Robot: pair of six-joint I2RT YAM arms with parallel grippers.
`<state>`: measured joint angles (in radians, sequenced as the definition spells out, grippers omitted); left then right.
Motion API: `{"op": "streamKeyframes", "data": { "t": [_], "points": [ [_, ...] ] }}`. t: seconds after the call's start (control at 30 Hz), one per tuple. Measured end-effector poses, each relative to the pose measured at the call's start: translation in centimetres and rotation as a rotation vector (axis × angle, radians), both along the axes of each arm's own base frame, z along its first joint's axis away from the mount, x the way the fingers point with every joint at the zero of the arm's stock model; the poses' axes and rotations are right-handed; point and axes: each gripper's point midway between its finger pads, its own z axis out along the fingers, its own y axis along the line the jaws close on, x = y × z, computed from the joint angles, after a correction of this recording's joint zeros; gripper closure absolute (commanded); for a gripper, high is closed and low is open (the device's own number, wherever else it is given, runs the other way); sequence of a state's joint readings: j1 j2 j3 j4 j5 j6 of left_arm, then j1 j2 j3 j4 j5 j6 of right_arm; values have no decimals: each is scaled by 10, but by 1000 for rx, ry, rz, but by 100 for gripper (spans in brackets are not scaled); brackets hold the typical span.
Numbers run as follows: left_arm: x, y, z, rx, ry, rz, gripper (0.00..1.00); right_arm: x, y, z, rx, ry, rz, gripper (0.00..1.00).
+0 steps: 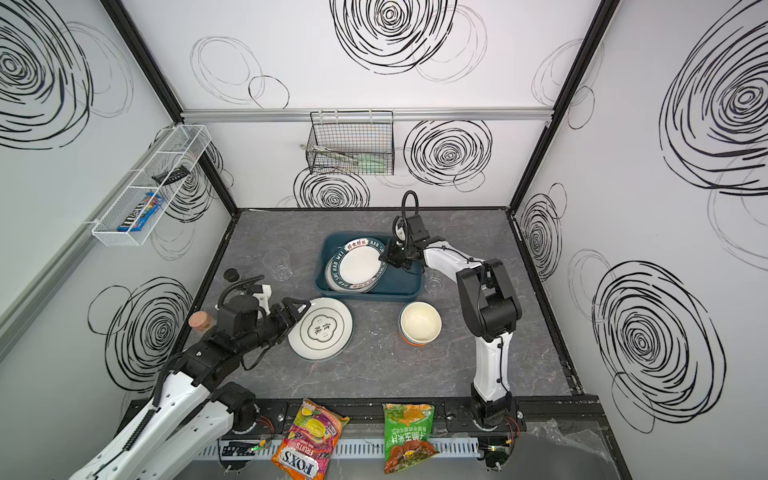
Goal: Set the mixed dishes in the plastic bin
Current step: 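Carry the teal-rimmed plate over the teal bin and lower it inside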
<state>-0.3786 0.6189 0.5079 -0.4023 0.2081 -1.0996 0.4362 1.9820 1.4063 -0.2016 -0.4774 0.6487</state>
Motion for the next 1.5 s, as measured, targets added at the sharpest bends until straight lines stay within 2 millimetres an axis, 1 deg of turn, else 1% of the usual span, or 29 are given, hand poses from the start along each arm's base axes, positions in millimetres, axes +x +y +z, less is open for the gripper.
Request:
{"op": "streamKeyframes", "data": {
  "t": [0.17, 0.4, 0.67, 0.9, 0.97, 1.0, 1.13, 1.3, 1.5],
  "points": [
    [-1, 2, -6, 5, 12, 7, 20, 2, 3, -9, -11, 12, -3, 100],
    [-2, 4, -10, 9, 23, 12, 20, 6, 8, -15, -16, 16, -4, 100],
    [-3, 5, -13, 10, 29, 15, 20, 6, 12, -20, -18, 26, -2, 99],
    [-3, 6, -16, 10, 35, 18, 20, 6, 14, -21, -18, 27, -2, 89],
    [-3, 6, -16, 8, 35, 16, 20, 6, 14, -24, -20, 32, -2, 85],
    [-4, 6, -16, 8, 34, 15, 20, 6, 14, -24, -21, 33, -1, 81],
    [-3, 6, -16, 7, 35, 16, 20, 5, 15, -27, -25, 36, 2, 74],
    [-3, 6, -16, 7, 37, 17, 20, 4, 12, -32, -65, 28, 2, 71],
    [-2, 7, -19, 11, 49, 22, 20, 5, 0, -38, -181, 6, -10, 70]
  ]
}}
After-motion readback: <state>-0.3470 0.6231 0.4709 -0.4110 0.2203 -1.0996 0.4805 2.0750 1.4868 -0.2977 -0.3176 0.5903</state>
